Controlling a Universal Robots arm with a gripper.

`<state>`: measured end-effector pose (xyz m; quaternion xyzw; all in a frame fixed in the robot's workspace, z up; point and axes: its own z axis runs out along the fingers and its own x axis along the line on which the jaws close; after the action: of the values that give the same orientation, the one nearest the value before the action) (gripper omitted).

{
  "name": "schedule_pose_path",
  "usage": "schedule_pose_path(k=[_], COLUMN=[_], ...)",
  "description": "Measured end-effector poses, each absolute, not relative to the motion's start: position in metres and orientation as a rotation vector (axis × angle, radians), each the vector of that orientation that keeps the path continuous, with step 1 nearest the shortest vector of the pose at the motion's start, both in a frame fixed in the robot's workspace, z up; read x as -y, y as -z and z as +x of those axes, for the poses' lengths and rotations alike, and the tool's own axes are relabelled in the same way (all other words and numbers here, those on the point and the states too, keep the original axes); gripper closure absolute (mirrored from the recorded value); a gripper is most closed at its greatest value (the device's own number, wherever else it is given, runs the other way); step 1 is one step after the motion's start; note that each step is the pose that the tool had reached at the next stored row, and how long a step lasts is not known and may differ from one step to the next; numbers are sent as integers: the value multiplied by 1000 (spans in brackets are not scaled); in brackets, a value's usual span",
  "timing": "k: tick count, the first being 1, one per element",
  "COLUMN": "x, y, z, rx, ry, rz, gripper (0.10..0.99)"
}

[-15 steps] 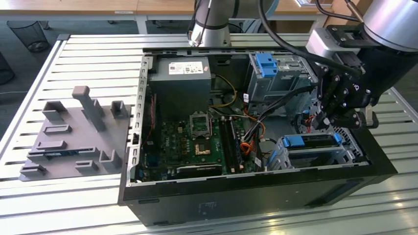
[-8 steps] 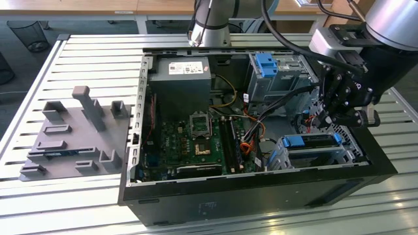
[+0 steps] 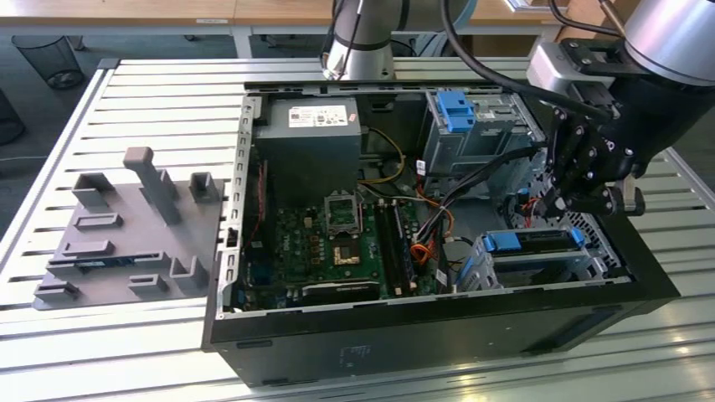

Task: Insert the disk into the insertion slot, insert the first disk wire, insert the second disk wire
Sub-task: 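Insert the first disk wire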

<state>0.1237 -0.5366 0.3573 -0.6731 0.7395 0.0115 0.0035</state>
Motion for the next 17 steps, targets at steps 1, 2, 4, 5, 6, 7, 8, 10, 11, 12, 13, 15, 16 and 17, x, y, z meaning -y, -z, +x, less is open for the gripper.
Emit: schedule_pose_path(k=[1,2,4,5,6,7,8,10,11,12,13,15,16,17], x=[536,536,534,534,533,532,531,530,529,529,529,528,528,527], y=[-358,-359,-361,-362,-363,-363,-363,-363,-363,-363,-363,-363,-363,-363], z=[124,124,124,124,124,124,124,125,125,126,126,127,128,128], rx=[-2319,-2320,-2322,-2322,-2323,-2324,-2326,-2334,-2339,-2343,-2348,-2361,-2368,-2375], ry=[-36,-36,-36,-36,-36,-36,-36,-36,-36,-36,-36,-35,-35,-35], rz=[-2108,-2107,-2105,-2105,-2104,-2103,-2100,-2091,-2086,-2080,-2075,-2060,-2052,-2044], gripper=[980,980,980,980,980,980,980,980,980,980,980,980,980,980])
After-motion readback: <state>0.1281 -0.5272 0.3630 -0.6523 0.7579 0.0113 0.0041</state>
